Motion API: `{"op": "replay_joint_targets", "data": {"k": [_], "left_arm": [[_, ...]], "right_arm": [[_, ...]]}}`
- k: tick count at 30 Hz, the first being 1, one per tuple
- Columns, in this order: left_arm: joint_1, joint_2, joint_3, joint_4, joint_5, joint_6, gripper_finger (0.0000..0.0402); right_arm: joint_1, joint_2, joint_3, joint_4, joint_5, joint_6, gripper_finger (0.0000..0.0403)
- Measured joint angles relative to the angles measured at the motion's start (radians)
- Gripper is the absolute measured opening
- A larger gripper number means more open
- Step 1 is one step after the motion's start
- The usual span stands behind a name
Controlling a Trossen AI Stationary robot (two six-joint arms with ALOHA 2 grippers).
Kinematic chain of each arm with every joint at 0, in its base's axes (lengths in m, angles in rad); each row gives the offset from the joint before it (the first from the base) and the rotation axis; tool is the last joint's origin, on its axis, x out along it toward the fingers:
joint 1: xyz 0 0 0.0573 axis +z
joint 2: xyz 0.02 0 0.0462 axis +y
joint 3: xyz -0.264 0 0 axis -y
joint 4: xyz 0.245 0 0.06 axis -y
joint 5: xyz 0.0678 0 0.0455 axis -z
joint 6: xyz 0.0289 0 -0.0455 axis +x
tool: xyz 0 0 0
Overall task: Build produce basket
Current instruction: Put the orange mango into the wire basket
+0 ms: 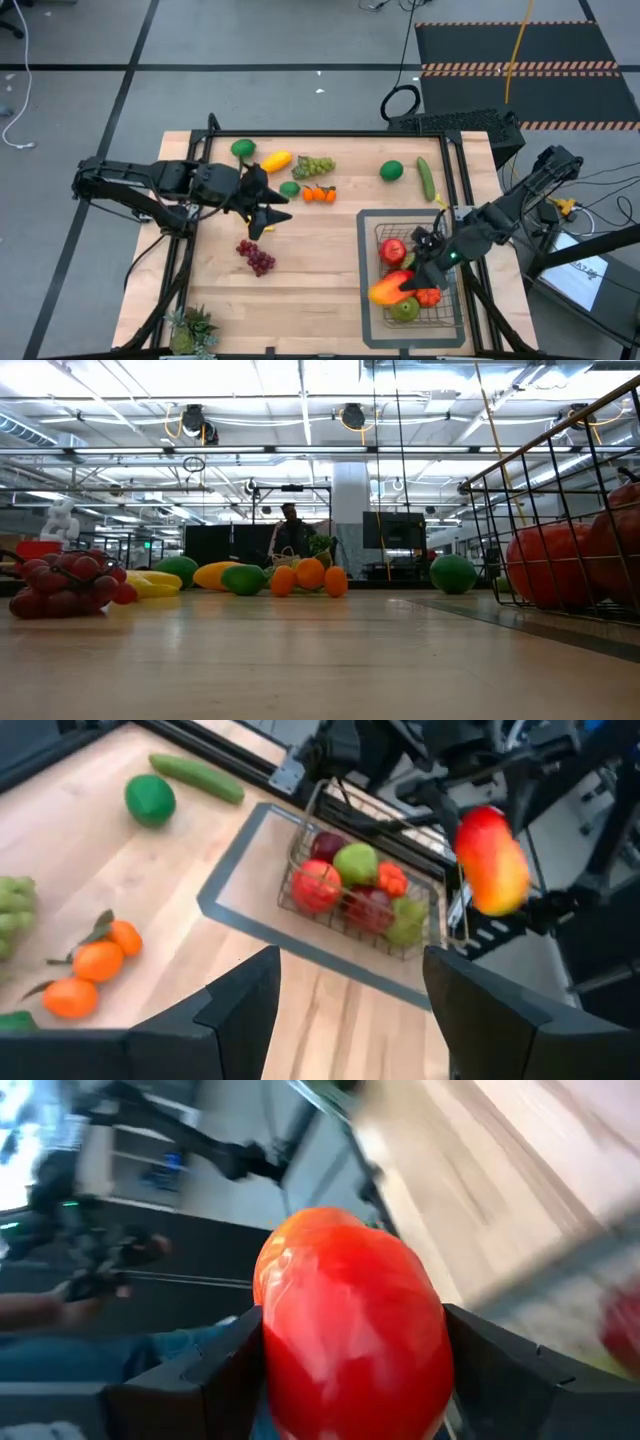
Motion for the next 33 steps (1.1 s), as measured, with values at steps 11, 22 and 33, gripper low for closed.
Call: {"op": "replay_joint_targets", "data": {"k": [11, 22, 33], "left_arm": [[-0.030, 0.019, 0.000, -0.016, -0.008, -0.047, 0.0243], [-0.041, 0.046, 0.000, -0.013, -0.041, -0.106, 0.0243], [-0.041, 0.081, -0.001, 0.007, -0.073, -0.131, 0.0243]], "right_arm": [[0.100, -0.018, 0.000, -0.335, -0.134, 0.266, 0.0267], [0.106, -0.039, -0.002, -0.577, -0.128, 0.222, 0.0269], [0.107, -0.037, -0.083, -0.435, -0.104, 0.129, 0.0281]]}}
